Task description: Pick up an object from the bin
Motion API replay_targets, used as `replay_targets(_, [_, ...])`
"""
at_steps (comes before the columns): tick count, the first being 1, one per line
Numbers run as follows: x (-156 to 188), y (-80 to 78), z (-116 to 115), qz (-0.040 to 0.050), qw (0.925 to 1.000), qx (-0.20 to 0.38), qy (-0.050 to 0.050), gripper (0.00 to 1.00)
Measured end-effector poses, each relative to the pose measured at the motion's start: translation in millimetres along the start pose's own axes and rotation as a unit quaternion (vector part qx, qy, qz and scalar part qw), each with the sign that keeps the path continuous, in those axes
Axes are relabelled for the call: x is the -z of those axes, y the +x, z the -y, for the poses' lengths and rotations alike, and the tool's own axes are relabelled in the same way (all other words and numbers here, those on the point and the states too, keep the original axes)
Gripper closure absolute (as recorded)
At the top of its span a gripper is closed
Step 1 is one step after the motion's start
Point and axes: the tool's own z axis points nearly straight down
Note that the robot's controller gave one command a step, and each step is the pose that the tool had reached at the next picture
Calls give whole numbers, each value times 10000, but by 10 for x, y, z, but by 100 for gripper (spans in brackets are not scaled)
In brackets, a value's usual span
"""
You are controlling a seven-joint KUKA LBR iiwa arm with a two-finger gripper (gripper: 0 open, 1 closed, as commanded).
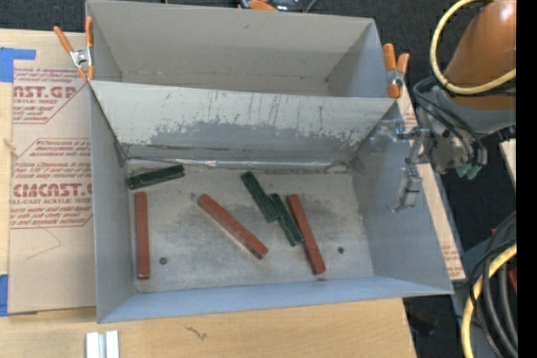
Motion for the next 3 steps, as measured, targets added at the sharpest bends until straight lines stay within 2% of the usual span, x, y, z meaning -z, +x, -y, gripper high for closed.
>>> replay_targets(1, [-1677,292,-475,-48,9974,721,-21,0])
replay_targets(2, [-1513,144,-1227,-3,9998,-192,-23,0])
replay_targets(3, [-1732,-36,-1402,2,9998,-192,-10,0])
